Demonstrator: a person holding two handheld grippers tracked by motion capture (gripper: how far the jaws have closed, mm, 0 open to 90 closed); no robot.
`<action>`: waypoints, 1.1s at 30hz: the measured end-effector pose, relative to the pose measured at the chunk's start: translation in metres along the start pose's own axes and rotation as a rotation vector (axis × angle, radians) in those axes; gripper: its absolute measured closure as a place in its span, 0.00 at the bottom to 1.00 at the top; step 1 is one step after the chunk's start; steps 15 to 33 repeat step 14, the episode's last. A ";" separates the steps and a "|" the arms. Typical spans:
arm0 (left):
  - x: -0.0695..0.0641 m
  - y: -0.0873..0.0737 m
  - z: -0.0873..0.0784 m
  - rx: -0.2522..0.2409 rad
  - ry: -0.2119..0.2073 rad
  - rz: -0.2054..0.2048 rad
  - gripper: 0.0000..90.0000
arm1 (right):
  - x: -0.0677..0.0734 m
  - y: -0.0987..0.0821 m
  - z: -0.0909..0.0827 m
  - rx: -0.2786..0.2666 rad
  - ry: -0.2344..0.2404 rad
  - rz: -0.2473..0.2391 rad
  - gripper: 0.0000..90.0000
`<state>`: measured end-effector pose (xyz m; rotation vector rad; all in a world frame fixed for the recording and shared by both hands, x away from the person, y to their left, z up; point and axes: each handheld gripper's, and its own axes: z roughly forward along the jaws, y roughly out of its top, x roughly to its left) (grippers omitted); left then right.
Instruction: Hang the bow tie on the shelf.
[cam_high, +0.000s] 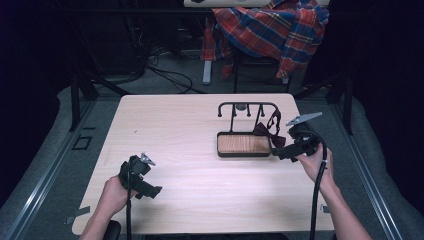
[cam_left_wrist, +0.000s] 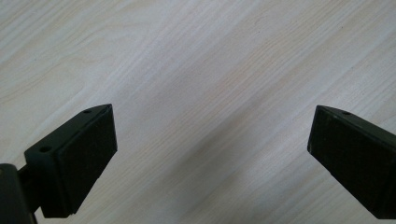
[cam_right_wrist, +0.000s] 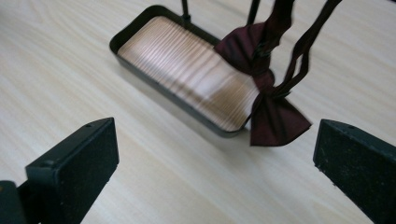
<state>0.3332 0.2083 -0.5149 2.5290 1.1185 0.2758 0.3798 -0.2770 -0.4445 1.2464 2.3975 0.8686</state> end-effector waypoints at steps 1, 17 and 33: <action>0.000 0.000 0.000 0.000 0.000 0.000 0.02 | 0.000 0.000 0.000 0.000 0.000 0.000 0.00; 0.001 0.000 0.002 0.011 0.006 0.009 0.01 | 0.039 -0.033 -0.005 0.045 0.026 -0.101 0.00; 0.001 0.000 0.002 0.011 0.006 0.009 0.01 | 0.039 -0.033 -0.005 0.045 0.026 -0.101 0.00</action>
